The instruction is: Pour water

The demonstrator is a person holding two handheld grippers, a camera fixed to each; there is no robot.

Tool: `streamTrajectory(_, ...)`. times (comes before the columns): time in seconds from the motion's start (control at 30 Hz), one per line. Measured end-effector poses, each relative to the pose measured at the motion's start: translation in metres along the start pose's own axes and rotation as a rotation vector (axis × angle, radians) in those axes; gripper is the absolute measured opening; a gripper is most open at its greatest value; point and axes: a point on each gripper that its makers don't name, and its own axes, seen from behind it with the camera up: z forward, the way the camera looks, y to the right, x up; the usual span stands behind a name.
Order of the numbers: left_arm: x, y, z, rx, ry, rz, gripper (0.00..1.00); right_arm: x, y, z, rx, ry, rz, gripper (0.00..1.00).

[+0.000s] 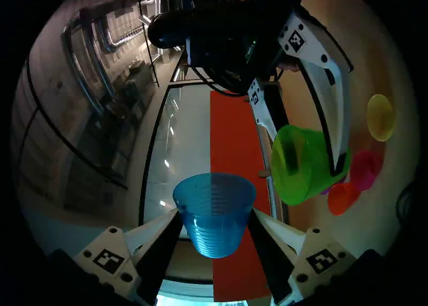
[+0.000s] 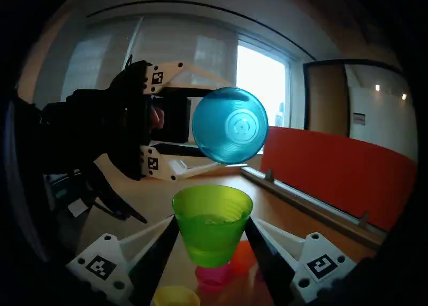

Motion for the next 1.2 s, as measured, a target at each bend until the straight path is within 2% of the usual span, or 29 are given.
streamTrajectory(0.37, -0.008, 0.004, -0.001, -0.002, -0.012, -0.074, 0.81, 0.001, 0.001, 0.001, -0.003, 0.002, 0.0, 0.87)
streamTrajectory(0.5, -0.014, 0.008, 0.0, -0.004, -0.02, -0.121, 0.81, 0.001, 0.0, 0.001, -0.004, 0.003, 0.001, 0.87)
streamTrajectory(0.7, -0.023, 0.011, 0.002, -0.006, -0.03, -0.247, 0.81, 0.003, 0.001, 0.002, -0.008, 0.005, -0.001, 0.87)
streamTrajectory(0.97, -0.03, 0.022, 0.006, -0.03, -0.031, -0.452, 0.81, 0.006, 0.002, 0.001, -0.013, 0.012, 0.001, 0.87)
streamTrajectory(1.2, -0.038, 0.025, 0.008, -0.033, -0.042, -0.597, 0.8, 0.006, 0.002, 0.0, -0.018, 0.011, 0.0, 0.87)
